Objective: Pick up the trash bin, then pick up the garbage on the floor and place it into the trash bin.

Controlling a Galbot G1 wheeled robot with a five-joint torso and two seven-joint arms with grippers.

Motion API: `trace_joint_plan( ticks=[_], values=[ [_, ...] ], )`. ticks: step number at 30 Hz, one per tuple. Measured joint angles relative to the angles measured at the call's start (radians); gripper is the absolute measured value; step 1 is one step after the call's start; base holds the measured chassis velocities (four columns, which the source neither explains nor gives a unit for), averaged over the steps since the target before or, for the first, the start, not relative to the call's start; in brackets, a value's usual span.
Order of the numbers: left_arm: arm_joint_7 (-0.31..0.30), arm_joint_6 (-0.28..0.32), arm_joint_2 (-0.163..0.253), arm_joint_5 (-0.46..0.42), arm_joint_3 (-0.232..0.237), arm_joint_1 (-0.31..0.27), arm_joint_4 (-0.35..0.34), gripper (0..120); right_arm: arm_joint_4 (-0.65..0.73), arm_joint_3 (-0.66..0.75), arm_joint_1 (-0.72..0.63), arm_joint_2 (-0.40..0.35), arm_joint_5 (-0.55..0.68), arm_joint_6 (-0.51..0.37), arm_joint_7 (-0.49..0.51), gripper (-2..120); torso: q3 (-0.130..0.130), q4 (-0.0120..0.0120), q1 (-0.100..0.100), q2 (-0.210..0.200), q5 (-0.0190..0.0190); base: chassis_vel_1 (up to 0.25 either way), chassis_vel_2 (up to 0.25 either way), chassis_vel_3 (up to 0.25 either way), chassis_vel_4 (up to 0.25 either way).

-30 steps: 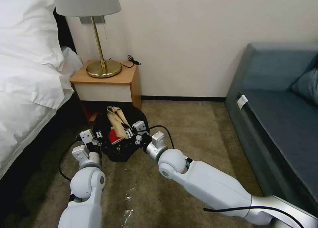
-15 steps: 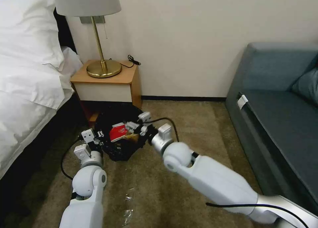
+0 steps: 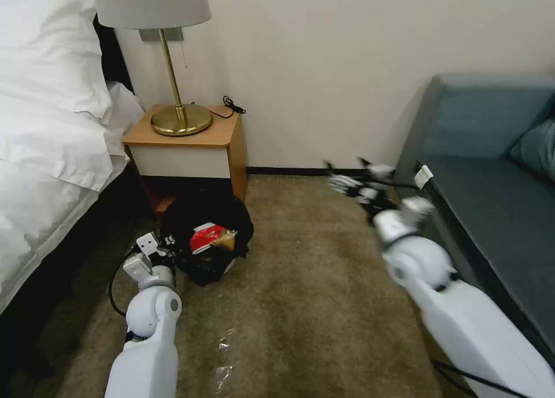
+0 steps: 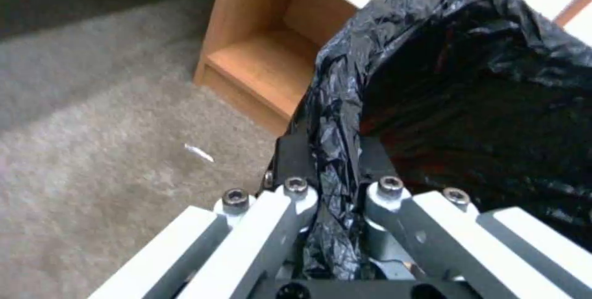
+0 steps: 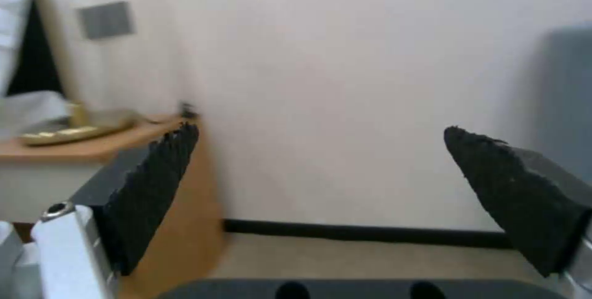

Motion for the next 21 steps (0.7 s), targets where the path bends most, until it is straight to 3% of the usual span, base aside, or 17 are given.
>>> trace_joint_plan(
  ticks=[3, 4, 7, 13, 21],
  values=[
    [-0.016, 0.008, 0.001, -0.029, -0.003, -0.011, 0.014, 4, 0.012, 0.051, -0.054, 0.002, -0.007, 0.011, -0.016, 100, 0.0, 0.0, 0.0, 0.0, -0.0001, 0.0, 0.0, 0.0, 0.0],
    [-0.03, 0.017, 0.002, -0.057, -0.015, -0.026, 0.038, 4, 0.033, 0.141, -0.145, 0.009, -0.012, 0.029, -0.046, 100, 0.0, -0.0002, 0.0, 0.0, 0.0001, 0.0, 0.0, 0.0, 0.0],
    [-0.036, 0.019, 0.008, -0.081, -0.026, -0.046, 0.077, 4, 0.051, 0.236, -0.229, 0.017, -0.01, 0.069, -0.066, 100, 0.0, 0.0, 0.0, 0.0, -0.0003, 0.0, 0.0, 0.0, 0.0],
    [-0.05, 0.013, 0.009, -0.094, -0.051, -0.071, 0.125, 4, 0.065, 0.305, -0.292, 0.033, 0.109, 0.071, -0.058, 100, 0.0, 0.0003, 0.0, 0.0, -0.0004, 0.0, 0.0, 0.0, 0.0],
    [-0.101, 0.01, 0.023, -0.137, -0.076, -0.088, 0.166, 4, 0.003, 0.356, -0.324, 0.071, 0.091, 0.106, -0.083, 100, 0.0, 0.0003, 0.0, 0.0, -0.0004, 0.0, 0.0, 0.0, 0.0]
  ],
)
